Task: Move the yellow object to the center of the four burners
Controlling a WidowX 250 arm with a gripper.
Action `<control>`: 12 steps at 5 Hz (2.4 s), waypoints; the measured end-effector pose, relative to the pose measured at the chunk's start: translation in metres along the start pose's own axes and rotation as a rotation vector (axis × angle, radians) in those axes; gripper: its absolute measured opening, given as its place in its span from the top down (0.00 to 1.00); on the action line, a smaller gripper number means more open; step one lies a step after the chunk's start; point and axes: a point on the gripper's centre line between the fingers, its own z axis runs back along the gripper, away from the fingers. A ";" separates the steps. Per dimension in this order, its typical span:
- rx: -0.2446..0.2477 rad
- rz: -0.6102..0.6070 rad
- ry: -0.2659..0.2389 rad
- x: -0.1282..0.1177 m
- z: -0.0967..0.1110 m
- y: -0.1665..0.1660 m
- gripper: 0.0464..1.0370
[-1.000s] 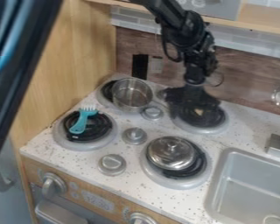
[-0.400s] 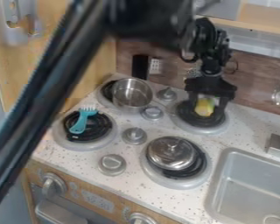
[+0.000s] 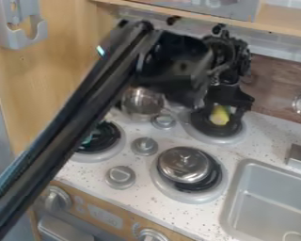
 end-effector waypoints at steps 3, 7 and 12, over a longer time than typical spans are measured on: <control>0.020 0.012 0.047 -0.021 -0.016 0.004 0.30; 0.000 0.022 0.154 -0.060 0.065 0.032 0.43; 0.126 0.025 0.644 -0.100 0.031 0.086 0.44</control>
